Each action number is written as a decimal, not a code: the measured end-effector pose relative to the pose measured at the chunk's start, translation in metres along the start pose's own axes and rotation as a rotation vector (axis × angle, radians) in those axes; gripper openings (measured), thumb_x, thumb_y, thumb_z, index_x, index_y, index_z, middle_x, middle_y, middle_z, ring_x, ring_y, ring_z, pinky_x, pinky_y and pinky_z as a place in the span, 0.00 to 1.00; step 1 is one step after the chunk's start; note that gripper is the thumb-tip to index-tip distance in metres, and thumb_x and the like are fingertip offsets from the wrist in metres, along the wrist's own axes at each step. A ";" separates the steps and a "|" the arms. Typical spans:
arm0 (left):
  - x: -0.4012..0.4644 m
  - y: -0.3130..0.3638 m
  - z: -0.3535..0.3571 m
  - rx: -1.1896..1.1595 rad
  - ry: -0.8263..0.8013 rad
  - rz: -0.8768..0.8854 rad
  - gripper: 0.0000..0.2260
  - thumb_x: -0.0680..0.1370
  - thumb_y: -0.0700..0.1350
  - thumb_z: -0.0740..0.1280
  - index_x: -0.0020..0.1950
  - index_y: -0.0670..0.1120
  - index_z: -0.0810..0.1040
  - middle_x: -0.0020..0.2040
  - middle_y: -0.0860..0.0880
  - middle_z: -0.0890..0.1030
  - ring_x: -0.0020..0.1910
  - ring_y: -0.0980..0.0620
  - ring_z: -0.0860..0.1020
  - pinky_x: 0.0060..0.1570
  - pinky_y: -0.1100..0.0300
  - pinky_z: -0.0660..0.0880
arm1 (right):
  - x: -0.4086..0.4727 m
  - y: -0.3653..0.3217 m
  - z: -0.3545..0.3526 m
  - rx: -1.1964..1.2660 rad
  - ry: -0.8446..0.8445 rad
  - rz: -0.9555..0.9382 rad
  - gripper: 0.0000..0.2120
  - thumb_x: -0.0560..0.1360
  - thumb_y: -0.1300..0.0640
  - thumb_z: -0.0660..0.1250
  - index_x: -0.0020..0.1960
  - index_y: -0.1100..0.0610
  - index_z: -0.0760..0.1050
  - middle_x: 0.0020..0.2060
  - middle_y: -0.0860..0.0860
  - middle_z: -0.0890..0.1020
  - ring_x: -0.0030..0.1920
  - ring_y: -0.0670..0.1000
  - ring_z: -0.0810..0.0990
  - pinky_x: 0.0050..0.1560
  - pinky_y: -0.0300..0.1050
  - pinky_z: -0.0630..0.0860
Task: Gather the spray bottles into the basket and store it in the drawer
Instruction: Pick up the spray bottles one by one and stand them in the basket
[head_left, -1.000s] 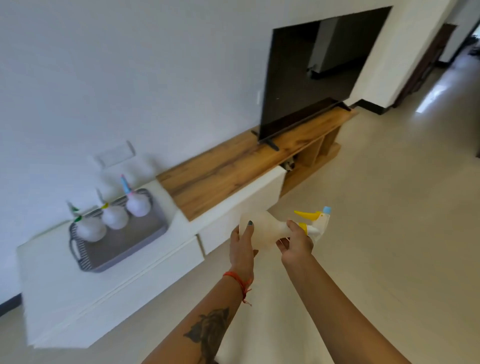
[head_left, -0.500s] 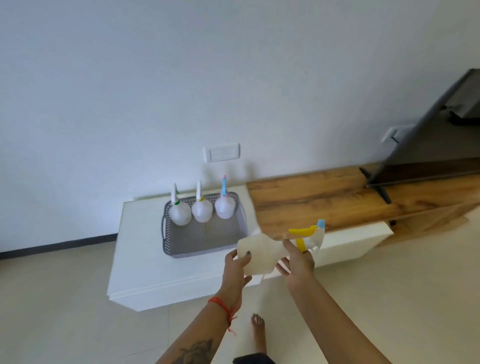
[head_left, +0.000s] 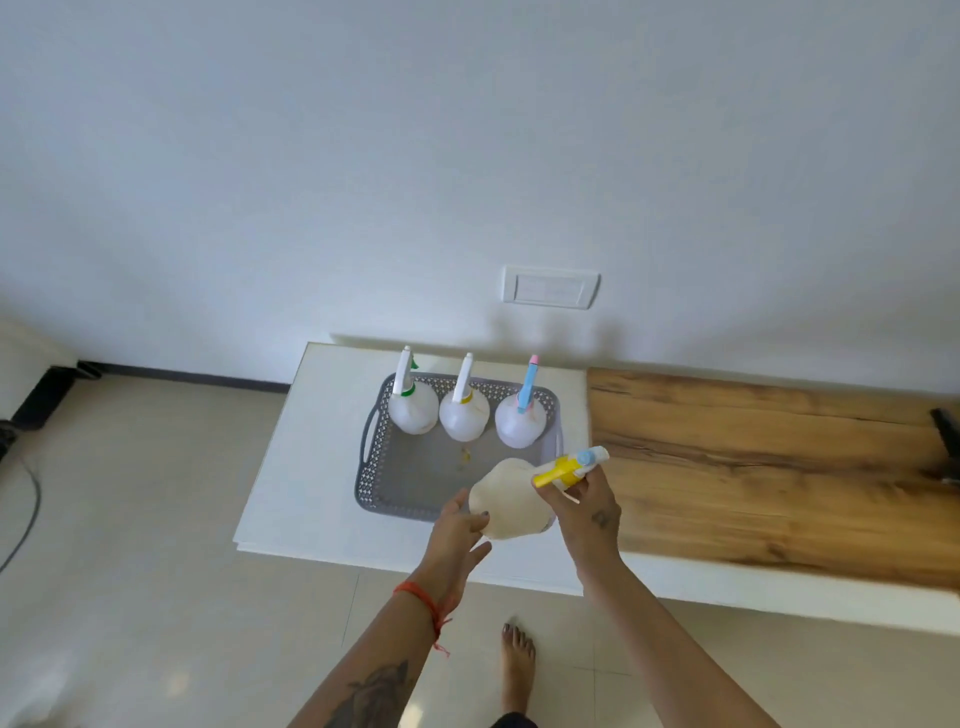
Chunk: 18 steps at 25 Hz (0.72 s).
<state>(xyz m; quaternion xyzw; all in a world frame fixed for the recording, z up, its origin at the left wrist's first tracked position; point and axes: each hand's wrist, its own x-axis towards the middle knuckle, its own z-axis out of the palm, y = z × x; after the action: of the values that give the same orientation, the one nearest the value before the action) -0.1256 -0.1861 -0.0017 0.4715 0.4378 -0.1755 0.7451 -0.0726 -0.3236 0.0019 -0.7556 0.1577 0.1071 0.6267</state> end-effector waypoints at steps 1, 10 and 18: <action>0.012 -0.002 0.001 0.011 -0.012 -0.020 0.23 0.76 0.31 0.55 0.69 0.48 0.68 0.53 0.49 0.77 0.59 0.46 0.74 0.60 0.52 0.69 | 0.010 0.003 0.003 -0.063 -0.040 -0.044 0.16 0.67 0.62 0.75 0.52 0.55 0.76 0.41 0.47 0.83 0.44 0.47 0.81 0.36 0.24 0.71; 0.094 -0.006 0.026 -0.027 -0.014 -0.159 0.25 0.73 0.27 0.52 0.64 0.47 0.71 0.50 0.54 0.79 0.48 0.53 0.77 0.49 0.61 0.76 | 0.081 0.053 0.016 -0.429 -0.274 -0.369 0.13 0.70 0.64 0.72 0.54 0.63 0.78 0.41 0.55 0.82 0.40 0.55 0.80 0.40 0.46 0.78; 0.118 0.002 0.034 -0.072 0.090 -0.247 0.28 0.75 0.26 0.52 0.74 0.43 0.63 0.61 0.42 0.73 0.51 0.44 0.73 0.44 0.59 0.73 | 0.103 0.085 0.030 -0.437 -0.378 -0.323 0.17 0.69 0.63 0.74 0.55 0.67 0.76 0.47 0.61 0.82 0.47 0.61 0.82 0.47 0.60 0.80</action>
<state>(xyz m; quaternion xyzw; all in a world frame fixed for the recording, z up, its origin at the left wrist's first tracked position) -0.0425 -0.1968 -0.0909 0.3943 0.5315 -0.2288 0.7139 -0.0077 -0.3187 -0.1182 -0.8541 -0.1101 0.1760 0.4769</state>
